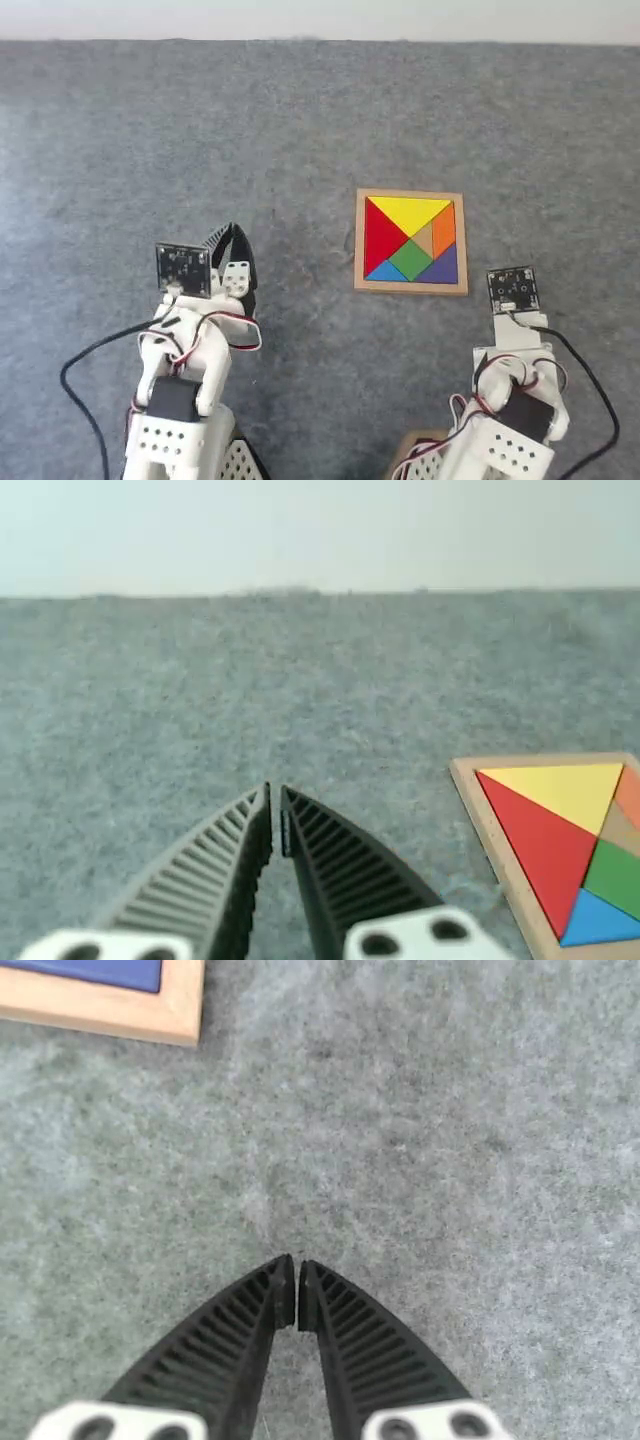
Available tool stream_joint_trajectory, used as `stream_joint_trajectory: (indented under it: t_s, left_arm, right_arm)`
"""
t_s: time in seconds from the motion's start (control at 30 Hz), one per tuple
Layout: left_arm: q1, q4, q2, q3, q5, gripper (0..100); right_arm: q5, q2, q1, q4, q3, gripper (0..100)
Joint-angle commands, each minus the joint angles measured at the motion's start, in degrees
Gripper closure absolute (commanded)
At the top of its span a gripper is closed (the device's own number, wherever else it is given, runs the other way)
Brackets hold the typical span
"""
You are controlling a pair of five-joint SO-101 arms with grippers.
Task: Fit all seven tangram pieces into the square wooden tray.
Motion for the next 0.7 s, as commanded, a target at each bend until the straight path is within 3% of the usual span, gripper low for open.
stream_joint_trajectory:
  t_s: [0.0,0.2,0.33,0.67]
  left_arm:
    - [-0.09,6.86,-6.51,-0.40,-0.18,98]
    - [-0.35,23.65,-7.91,-0.48,-0.18,98]
    - [-0.26,39.30,-7.91,-0.48,-0.09,98]
    - [-0.26,39.47,-7.91,-0.57,-0.18,99]
  right_arm:
    - [-0.09,-0.84,-0.40,0.66,0.62,96.9]
    - [-0.09,-0.84,-0.40,0.66,0.62,96.9]
    - [-0.09,-0.84,-0.40,0.66,0.62,96.9]
    - [-0.09,-0.84,-0.40,0.66,0.62,96.9]
